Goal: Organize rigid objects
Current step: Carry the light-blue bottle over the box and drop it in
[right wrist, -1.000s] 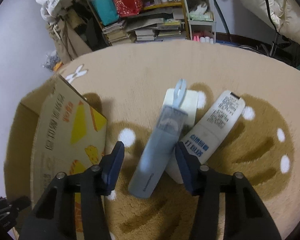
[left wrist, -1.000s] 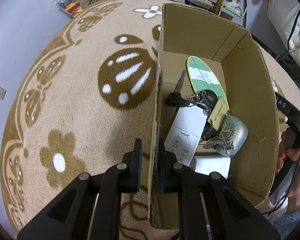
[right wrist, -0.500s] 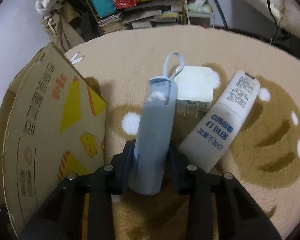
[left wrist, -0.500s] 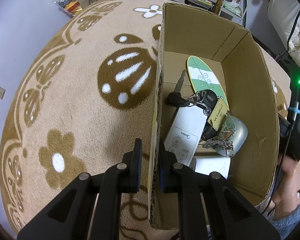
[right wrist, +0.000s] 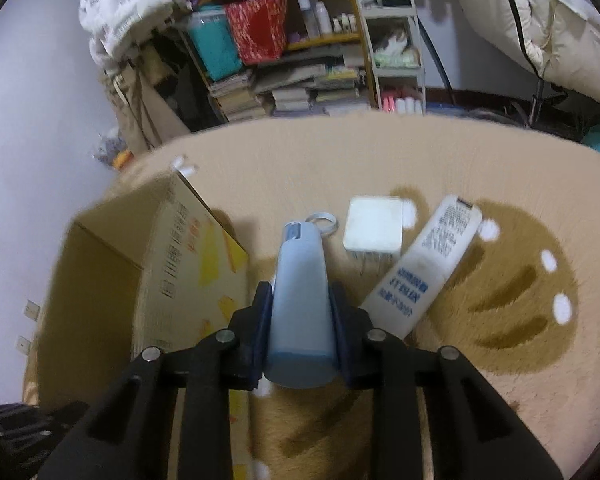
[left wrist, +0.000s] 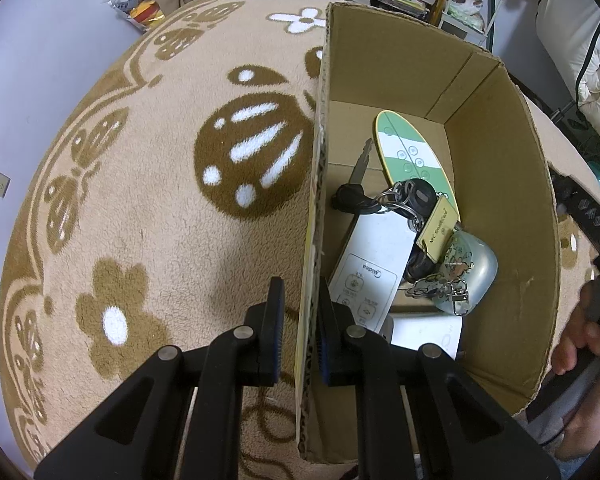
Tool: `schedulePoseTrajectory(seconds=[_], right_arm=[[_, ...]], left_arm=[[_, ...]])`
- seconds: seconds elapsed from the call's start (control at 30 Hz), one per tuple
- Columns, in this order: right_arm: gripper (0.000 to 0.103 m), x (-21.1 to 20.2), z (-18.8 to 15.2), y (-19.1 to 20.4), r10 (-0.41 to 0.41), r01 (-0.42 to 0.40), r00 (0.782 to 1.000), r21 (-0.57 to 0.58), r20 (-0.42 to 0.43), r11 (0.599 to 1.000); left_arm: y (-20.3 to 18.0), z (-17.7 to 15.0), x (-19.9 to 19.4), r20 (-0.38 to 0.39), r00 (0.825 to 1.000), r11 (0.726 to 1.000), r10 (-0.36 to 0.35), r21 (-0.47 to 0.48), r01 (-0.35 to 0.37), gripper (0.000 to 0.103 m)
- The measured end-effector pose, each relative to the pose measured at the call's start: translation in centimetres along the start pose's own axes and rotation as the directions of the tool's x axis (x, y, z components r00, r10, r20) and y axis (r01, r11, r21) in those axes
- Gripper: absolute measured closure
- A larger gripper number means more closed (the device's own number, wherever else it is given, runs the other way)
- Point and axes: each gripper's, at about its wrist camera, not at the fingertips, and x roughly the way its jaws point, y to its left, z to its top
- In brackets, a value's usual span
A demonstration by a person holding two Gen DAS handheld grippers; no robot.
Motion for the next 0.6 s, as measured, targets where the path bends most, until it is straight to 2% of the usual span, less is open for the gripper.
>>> schedulePoseTrajectory(seconds=[0.3,0.47,0.6], right_arm=[[0.073,-4.2,1.2,2.2,0.053,-0.049,0.993,-0.036,0.102,0.998],[0.073,-6.5,1.8,4.0,0.117,-0.107,0.981,-0.072,0.157,0.992],[0.073,-7.5,1.6,5.9,0.171,-0.153,0.972,-0.119,0.163,0.981]], left_arm=[[0.0,0.0,0.1,0.000,1.000,1.000,0.000,0.001,0.000,0.089],[0.0,0.1,0.1,0.000,1.000,1.000,0.001,0.002,-0.001,0.089],[0.0,0.0,0.1,0.000,1.000,1.000,0.001,0.002,-0.001,0.089]])
